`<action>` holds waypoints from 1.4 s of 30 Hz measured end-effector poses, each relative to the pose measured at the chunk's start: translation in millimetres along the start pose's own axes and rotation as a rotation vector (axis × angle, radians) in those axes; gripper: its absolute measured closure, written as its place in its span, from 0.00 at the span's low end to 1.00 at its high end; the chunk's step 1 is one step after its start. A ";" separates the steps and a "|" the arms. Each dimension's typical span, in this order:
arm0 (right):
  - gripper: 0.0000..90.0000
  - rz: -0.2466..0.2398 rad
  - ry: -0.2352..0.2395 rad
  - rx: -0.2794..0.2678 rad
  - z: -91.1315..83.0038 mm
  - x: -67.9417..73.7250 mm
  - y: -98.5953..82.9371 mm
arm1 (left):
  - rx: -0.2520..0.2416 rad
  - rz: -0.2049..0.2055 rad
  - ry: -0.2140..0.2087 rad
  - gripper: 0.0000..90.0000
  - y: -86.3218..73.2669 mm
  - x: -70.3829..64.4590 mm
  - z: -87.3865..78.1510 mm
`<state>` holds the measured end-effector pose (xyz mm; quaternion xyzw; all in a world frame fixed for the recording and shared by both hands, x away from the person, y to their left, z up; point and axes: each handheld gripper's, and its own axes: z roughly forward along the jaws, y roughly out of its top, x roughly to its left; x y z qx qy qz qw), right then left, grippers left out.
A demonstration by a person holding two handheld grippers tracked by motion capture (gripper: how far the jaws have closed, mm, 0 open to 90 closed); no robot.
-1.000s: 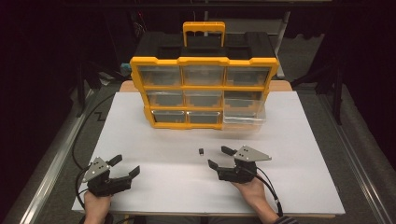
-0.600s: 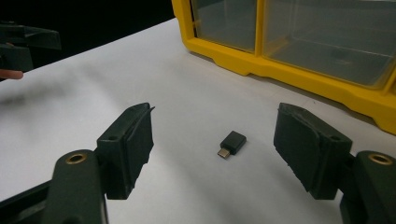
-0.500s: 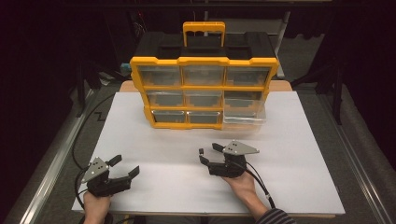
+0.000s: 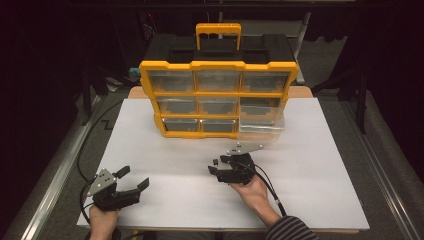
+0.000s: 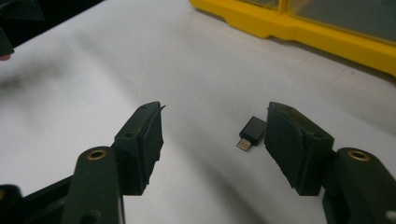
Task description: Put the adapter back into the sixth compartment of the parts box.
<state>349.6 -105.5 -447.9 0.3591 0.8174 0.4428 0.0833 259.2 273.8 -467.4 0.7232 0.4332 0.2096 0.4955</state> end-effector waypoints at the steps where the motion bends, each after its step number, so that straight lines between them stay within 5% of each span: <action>1: 0.45 -0.001 -0.004 0.020 0.4 0.9 2.1 | -0.001 0.001 0.000 0.18 0.0 0.0 -0.1; 16: 0.55 -0.086 -0.086 0.236 14.7 8.0 30.1 | 0.001 0.004 -0.003 0.18 0.1 -0.6 0.0; 42: 0.66 -0.036 -0.153 0.425 46.7 -1.4 48.4 | -0.004 -0.004 -0.004 0.18 -0.2 0.6 -1.8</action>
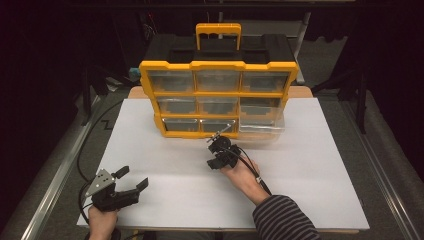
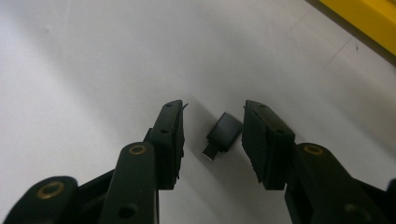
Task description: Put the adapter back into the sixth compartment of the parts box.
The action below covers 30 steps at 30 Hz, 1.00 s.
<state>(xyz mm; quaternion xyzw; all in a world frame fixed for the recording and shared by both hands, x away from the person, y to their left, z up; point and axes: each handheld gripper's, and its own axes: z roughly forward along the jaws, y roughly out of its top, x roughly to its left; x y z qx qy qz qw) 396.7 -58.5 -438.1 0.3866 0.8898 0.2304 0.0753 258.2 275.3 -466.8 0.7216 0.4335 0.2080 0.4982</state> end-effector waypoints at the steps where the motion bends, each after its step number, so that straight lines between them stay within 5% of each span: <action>1: 0.66 0.003 0.001 0.005 0.6 -0.7 0.3 | -0.001 0.000 0.001 0.18 -0.1 -0.1 0.3; 10: 0.72 0.013 -0.001 0.034 6.5 -2.9 0.2 | 0.001 0.004 -0.001 0.18 0.0 -0.5 0.5; 26: 0.85 -0.097 -0.053 0.065 7.3 0.1 1.8 | 0.006 0.007 -0.005 0.18 0.0 -0.9 1.1; 30: 0.85 -0.084 -0.055 0.076 7.4 0.7 3.3 | 0.007 0.007 -0.006 0.18 0.0 -1.0 1.3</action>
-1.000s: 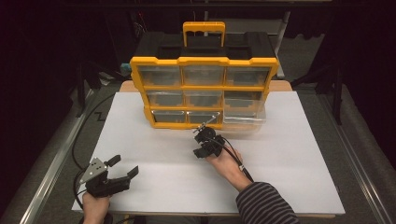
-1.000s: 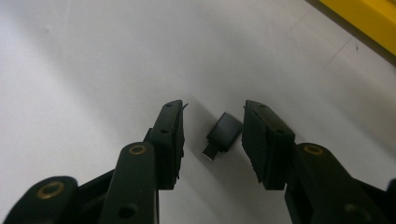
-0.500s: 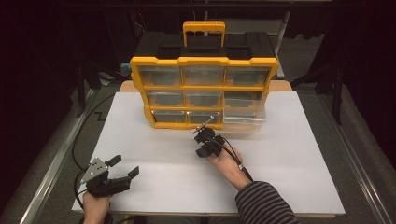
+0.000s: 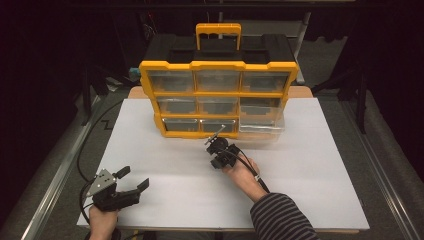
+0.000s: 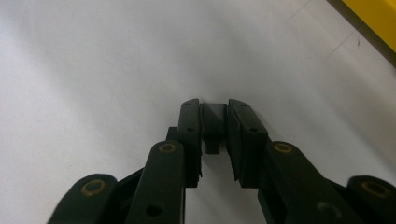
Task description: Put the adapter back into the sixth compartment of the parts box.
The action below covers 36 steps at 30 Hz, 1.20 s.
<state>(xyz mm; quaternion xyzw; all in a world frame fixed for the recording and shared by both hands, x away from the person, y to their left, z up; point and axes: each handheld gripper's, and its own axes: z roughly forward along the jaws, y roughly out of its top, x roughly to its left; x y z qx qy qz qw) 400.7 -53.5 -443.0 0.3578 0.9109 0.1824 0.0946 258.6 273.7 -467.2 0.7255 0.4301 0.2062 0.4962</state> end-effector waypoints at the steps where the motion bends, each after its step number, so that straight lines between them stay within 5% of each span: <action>1: 0.85 -0.003 -0.002 0.002 0.1 -0.1 0.5 | 0.000 0.000 0.000 0.18 0.0 0.0 0.0; 17: 0.85 -0.065 0.018 -0.080 -16.0 7.3 -10.9 | -0.002 -0.002 -0.004 0.18 0.0 0.7 -0.1; 36: 0.85 -0.033 0.081 -0.202 -45.3 -1.4 -53.1 | 0.000 -0.002 -0.001 0.18 -0.2 -0.1 0.1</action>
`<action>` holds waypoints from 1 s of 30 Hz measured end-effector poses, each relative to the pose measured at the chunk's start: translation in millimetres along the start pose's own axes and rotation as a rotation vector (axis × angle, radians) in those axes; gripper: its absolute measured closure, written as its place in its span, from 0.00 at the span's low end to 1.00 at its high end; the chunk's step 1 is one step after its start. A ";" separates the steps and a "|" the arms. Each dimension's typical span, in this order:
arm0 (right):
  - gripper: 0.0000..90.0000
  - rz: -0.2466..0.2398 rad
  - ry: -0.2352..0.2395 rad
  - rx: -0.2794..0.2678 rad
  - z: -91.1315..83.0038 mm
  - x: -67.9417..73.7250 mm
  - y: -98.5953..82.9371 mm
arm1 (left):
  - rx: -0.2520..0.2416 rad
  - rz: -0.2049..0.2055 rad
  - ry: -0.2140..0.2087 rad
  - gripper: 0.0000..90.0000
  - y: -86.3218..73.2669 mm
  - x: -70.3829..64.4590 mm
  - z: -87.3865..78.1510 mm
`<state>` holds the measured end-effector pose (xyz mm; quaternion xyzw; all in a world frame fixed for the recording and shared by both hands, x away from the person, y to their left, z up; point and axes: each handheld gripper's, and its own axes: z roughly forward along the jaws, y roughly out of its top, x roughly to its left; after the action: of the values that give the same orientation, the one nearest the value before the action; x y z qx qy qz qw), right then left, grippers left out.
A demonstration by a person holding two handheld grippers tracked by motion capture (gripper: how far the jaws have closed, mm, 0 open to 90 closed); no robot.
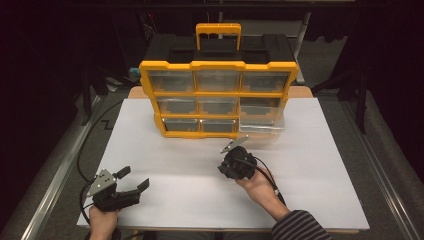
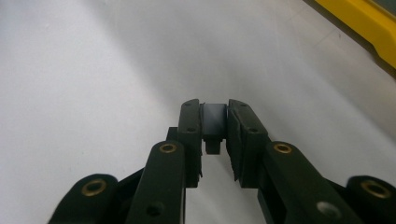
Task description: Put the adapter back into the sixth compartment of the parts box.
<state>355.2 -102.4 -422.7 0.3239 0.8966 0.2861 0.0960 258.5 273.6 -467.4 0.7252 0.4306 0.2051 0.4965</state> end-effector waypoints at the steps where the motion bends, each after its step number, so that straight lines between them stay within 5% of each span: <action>1: 0.85 0.005 0.001 -0.003 -1.3 -0.9 -1.8 | 0.001 0.001 0.000 0.18 0.0 0.1 0.1; 13: 0.85 0.016 0.010 -0.060 -13.8 -10.7 -22.4 | 0.000 -0.001 0.004 0.18 -0.2 -0.4 0.1; 18: 0.85 0.069 0.025 -0.090 -20.3 -13.9 -30.8 | -0.001 -0.002 0.004 0.18 -0.4 -0.1 -0.3; 30: 0.85 0.111 0.046 -0.164 -39.0 -27.2 -56.9 | 0.001 0.000 0.005 0.18 -0.4 -0.5 0.3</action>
<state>332.3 -172.9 -423.9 0.3573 0.8529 0.3709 0.0857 258.3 273.1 -467.8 0.7250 0.4321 0.2066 0.4949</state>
